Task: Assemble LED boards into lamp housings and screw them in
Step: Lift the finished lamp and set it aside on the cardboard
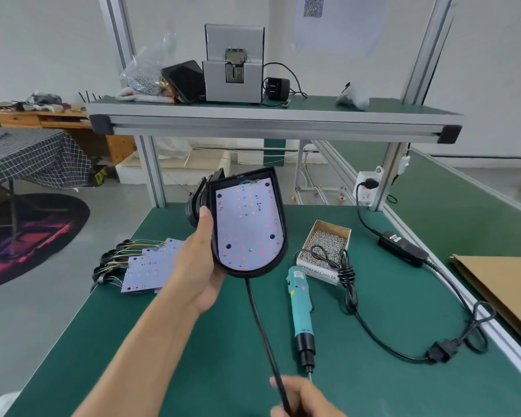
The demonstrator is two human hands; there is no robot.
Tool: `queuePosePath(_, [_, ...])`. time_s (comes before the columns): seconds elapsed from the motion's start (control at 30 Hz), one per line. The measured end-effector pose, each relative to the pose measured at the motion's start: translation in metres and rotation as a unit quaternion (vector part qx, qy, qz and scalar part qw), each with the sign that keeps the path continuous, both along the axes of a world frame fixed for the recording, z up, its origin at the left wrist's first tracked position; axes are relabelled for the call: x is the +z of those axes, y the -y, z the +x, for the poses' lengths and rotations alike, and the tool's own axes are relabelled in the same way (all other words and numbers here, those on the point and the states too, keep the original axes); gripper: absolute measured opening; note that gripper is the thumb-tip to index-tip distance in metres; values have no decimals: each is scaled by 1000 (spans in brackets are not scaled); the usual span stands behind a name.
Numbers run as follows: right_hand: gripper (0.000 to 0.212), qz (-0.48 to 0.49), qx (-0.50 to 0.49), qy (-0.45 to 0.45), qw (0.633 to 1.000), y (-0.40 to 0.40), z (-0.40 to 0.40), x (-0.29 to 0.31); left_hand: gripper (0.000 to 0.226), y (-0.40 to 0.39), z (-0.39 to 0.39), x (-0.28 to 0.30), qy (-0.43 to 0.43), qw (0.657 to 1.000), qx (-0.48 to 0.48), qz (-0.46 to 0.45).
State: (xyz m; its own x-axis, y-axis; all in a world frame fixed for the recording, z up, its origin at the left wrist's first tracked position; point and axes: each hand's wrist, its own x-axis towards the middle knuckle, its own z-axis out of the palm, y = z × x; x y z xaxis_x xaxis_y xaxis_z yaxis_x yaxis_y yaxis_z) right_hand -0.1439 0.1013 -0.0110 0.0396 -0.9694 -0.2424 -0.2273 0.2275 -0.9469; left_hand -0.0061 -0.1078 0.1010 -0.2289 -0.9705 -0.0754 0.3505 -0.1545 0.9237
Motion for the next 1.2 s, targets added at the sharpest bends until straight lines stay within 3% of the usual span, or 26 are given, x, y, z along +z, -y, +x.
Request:
queuePosePath(0.1, [27,-32,74,2,997,-12,-11,16,53,7,17,15,-6,1000,-4,-22])
queuePosePath(0.17, [26,-121,45,-95,987,-13,-25,27,54,10,30,25,13,999,-8,-45])
queuePosePath(0.23, [25,-208,-190,-83,956,1,-39,56,57,8,42,31,46,996,-41,-58])
queuePosePath(0.3, [7,-305,-201,-139,920,8,-64,81,57,0,47,31,69,990,-105,-56])
queuePosePath(0.37, [17,-329,-220,-137,908,34,-91,100,55,-13,44,26,63,986,-147,-40])
queuePosePath(0.43, [16,-325,-247,-87,909,73,-91,122,53,-27,36,22,37,986,-161,-27])
queuePosePath(0.53, [10,-283,-255,104,919,121,-75,134,50,-39,21,18,12,986,-163,-37])
queuePosePath(0.63, [16,-189,-210,249,926,144,-52,142,51,-43,10,14,5,984,-169,-58])
queuePosePath(0.73, [19,-110,-141,337,924,142,-31,143,54,-42,3,10,-2,981,-180,-73])
queuePosePath(0.77, [23,-87,-127,361,920,139,-26,142,54,-43,1,9,1,980,-181,-78])
queuePosePath(0.83, [53,-66,-139,404,902,132,-18,135,52,-45,-3,7,18,980,-177,-88])
queuePosePath(1.0, [82,-63,-225,361,903,120,-8,129,57,-51,-11,-3,81,979,-153,-109])
queuePosePath(1.1, [67,-55,-200,335,919,115,-7,129,64,-53,-14,-5,135,976,-124,-115])
queuePosePath(1.2, [84,-62,-219,347,910,118,-17,114,61,-51,-16,-11,170,976,-90,-98])
